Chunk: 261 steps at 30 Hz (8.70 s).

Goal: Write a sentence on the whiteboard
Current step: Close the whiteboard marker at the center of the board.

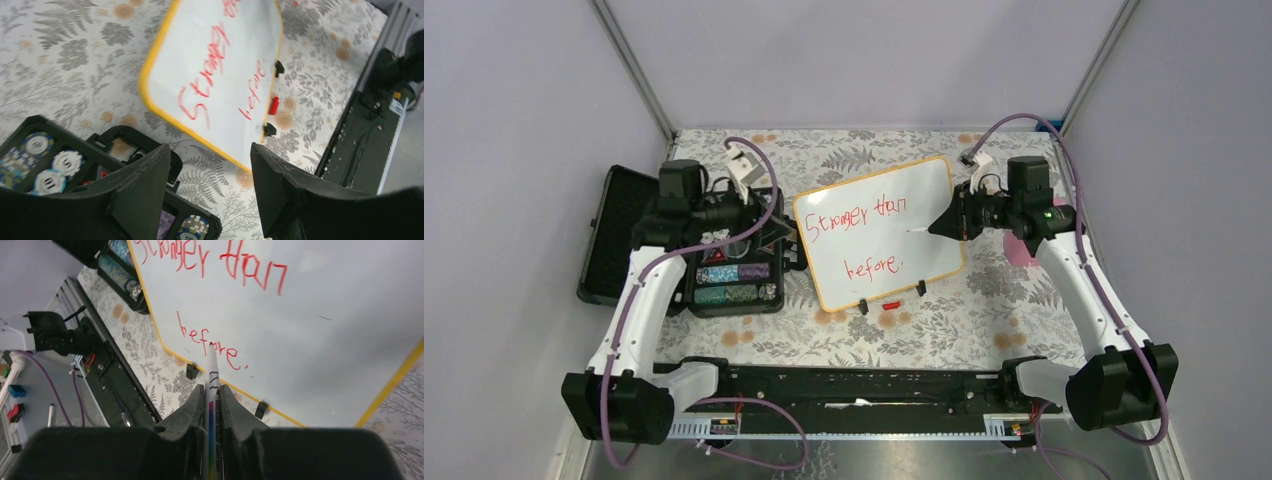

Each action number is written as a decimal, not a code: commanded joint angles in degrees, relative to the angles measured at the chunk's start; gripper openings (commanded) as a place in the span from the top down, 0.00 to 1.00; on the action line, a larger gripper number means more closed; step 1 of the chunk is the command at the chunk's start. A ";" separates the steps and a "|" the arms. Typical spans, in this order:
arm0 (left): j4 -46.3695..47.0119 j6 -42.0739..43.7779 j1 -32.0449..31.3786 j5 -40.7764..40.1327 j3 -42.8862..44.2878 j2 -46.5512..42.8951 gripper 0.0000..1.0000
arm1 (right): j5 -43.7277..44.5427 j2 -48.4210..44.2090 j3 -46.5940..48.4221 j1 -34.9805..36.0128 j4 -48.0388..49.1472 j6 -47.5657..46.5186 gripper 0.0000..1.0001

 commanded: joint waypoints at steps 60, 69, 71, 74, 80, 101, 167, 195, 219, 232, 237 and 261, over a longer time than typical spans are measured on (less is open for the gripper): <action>12.29 9.23 -60.42 -45.14 7.83 42.16 0.58 | 1.41 0.38 1.62 -20.96 9.85 8.65 1.00; 11.11 9.15 -60.43 -43.68 7.33 44.40 0.62 | 1.44 0.43 1.71 -21.05 9.86 8.56 1.00; 10.65 9.28 -60.42 -43.54 7.47 44.89 0.63 | 1.44 0.34 1.62 -21.05 9.81 8.60 1.00; 9.80 9.28 -60.47 -42.55 7.74 45.23 0.65 | 1.36 0.28 1.63 -21.05 9.75 8.47 1.00; 8.44 9.25 -60.83 -41.04 6.12 43.35 0.70 | 1.35 0.25 1.44 -21.06 9.72 8.30 1.00; 8.77 3.55 -58.59 -38.31 5.25 32.19 1.00 | -5.66 0.90 0.85 -21.05 9.94 8.89 1.00; -7.64 5.38 -40.46 -16.62 10.99 10.85 1.00 | -19.87 5.13 2.88 9.01 2.39 8.56 1.00; -7.91 5.15 -41.30 -16.72 12.00 11.66 1.00 | -18.07 6.18 3.80 10.64 2.30 8.02 1.00; -6.28 1.64 -41.49 -16.97 12.95 13.07 1.00 | -17.00 7.50 5.52 13.22 0.05 6.26 1.00; -9.48 4.06 -37.80 -15.55 6.84 7.40 1.00 | -13.57 5.85 6.44 12.70 -1.72 5.02 1.00; -9.24 4.64 -37.75 -15.19 6.48 6.67 1.00 | -18.15 6.51 6.11 12.93 -1.82 5.21 1.00; -8.42 3.84 -38.97 -12.27 8.14 8.87 1.00 | -19.56 6.85 5.86 14.37 -0.94 6.38 1.00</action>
